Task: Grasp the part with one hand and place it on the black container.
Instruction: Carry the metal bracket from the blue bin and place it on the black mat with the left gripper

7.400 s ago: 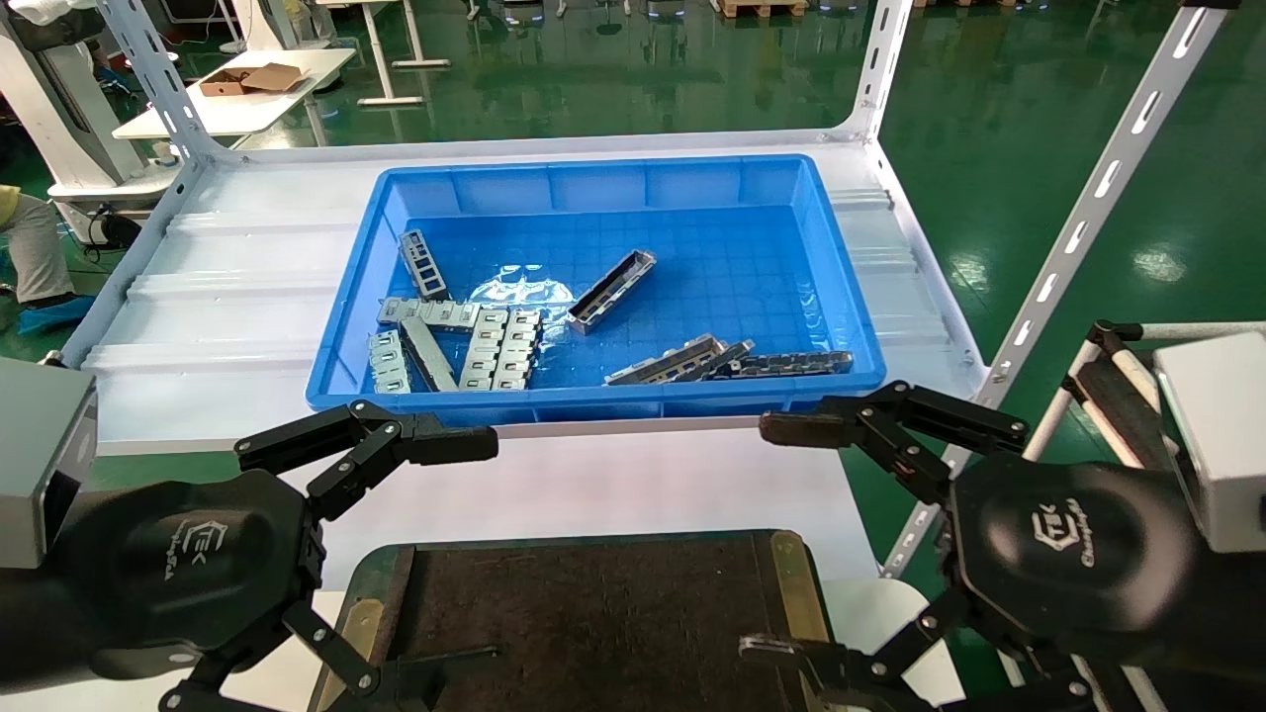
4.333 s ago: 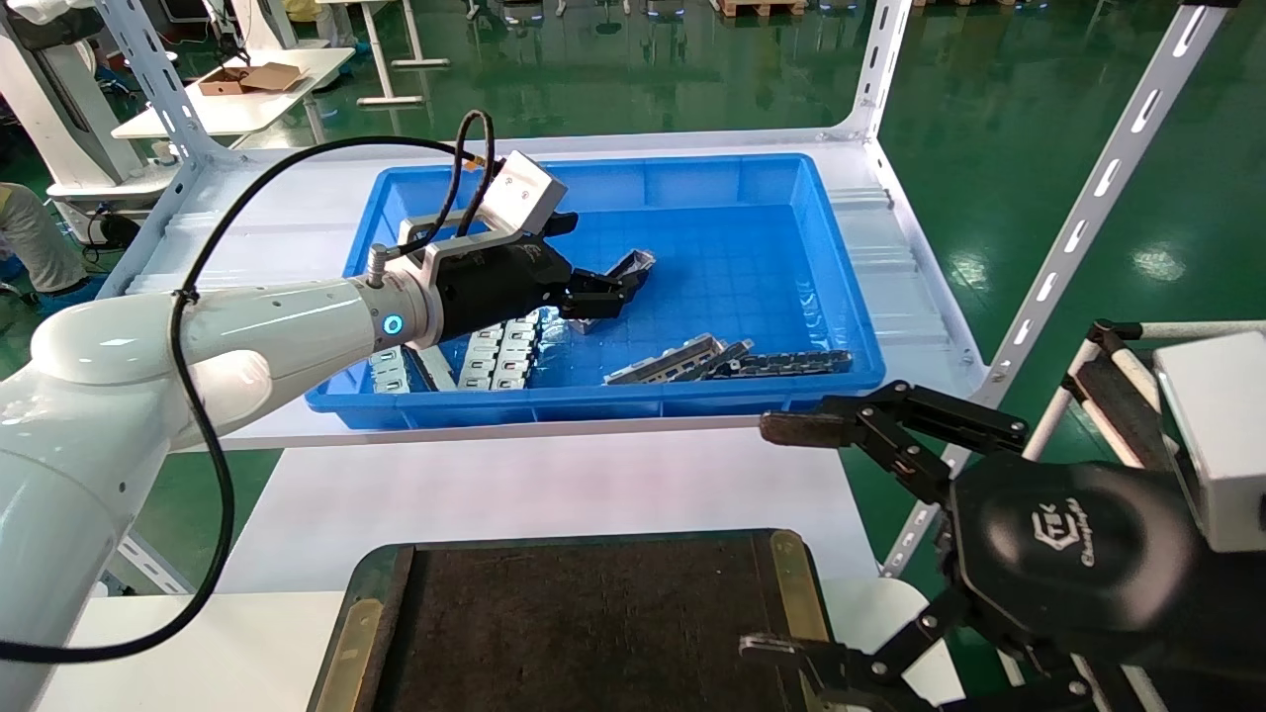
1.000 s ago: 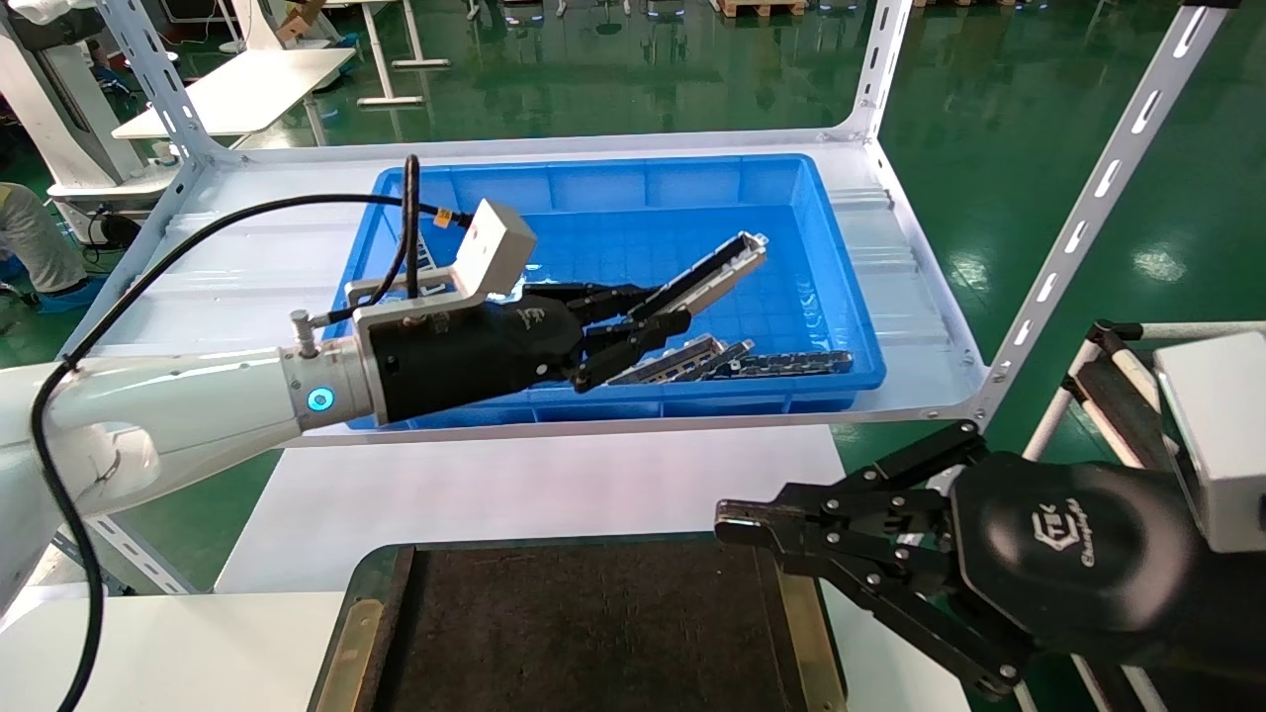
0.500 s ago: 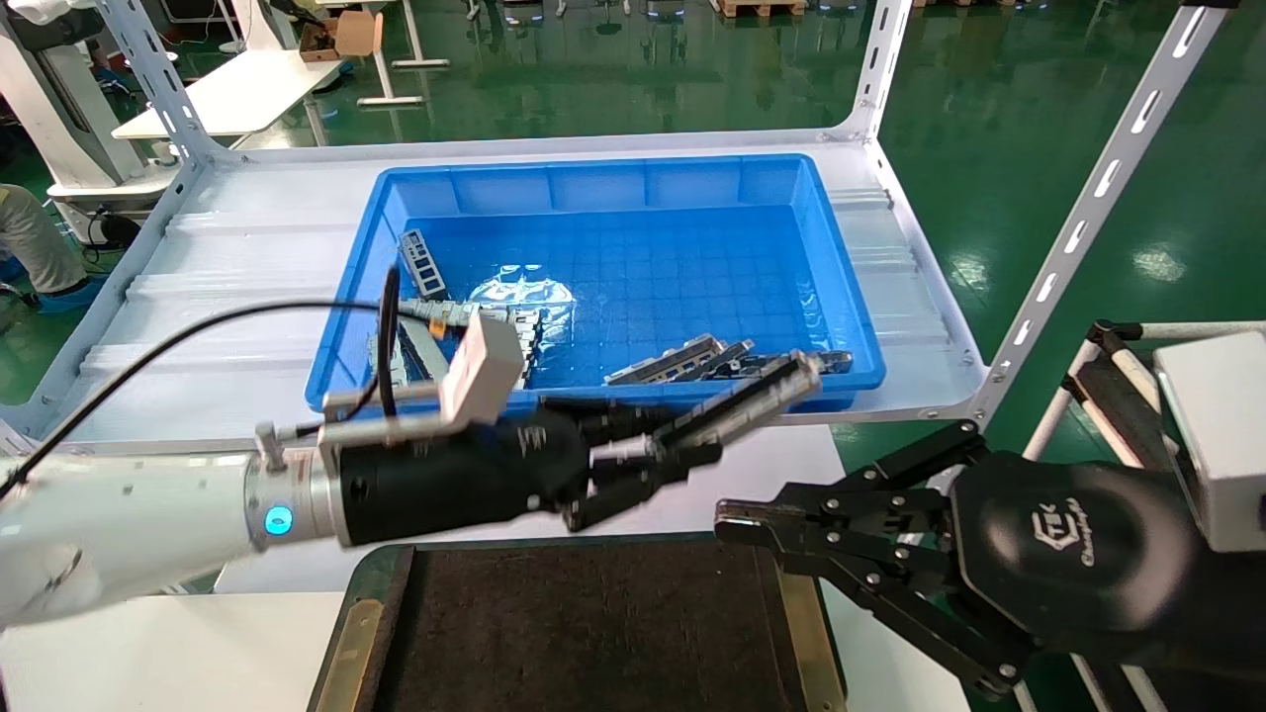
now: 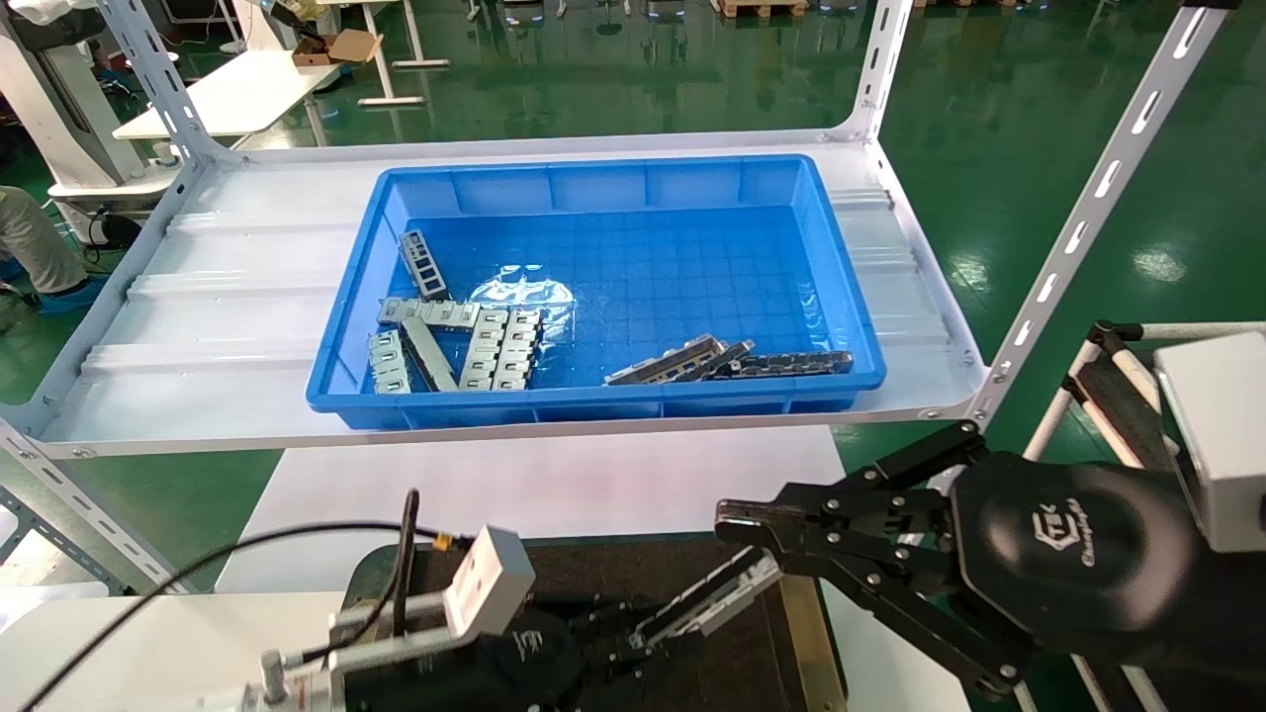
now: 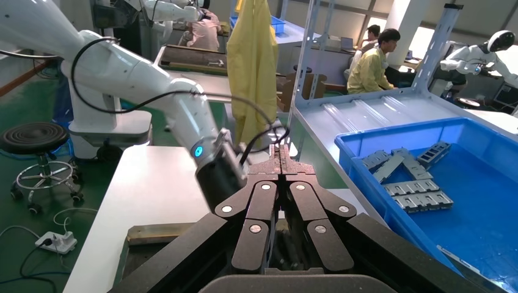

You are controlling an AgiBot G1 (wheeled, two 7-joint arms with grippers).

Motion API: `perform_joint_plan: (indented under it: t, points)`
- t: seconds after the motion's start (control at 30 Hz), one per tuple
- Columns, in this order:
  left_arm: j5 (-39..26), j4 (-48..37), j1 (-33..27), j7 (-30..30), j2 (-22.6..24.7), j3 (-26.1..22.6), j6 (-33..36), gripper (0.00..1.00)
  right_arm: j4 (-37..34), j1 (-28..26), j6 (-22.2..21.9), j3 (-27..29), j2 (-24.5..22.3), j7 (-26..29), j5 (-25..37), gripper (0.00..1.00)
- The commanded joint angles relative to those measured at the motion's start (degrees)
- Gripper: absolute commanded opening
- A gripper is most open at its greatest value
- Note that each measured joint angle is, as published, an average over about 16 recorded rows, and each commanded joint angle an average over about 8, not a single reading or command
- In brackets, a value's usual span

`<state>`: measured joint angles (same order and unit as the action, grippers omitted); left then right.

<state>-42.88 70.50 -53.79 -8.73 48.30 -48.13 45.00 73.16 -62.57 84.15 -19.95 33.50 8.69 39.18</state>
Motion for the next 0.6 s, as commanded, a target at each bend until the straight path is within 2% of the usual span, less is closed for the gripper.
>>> perform_joint_plan:
  t: [0.03, 0.3, 0.6]
  points:
    - [-0.2, 2.6, 3.0, -0.9, -0.7, -0.4, -3.9, 0.0, 0.0, 0.0, 0.0, 0.0, 0.0, 0.0, 0.0, 0.0]
    - [-0.6, 4.6, 10.2, -2.7, 3.4, -1.0, -19.4, 0.0, 0.0, 0.0, 0.0, 0.0, 0.0, 0.0, 0.0, 0.0]
    - [-0.5, 3.0, 13.8, -4.0, 10.8, -1.4, -34.0, 0.0, 0.0, 0.0, 0.0, 0.0, 0.0, 0.0, 0.0, 0.0]
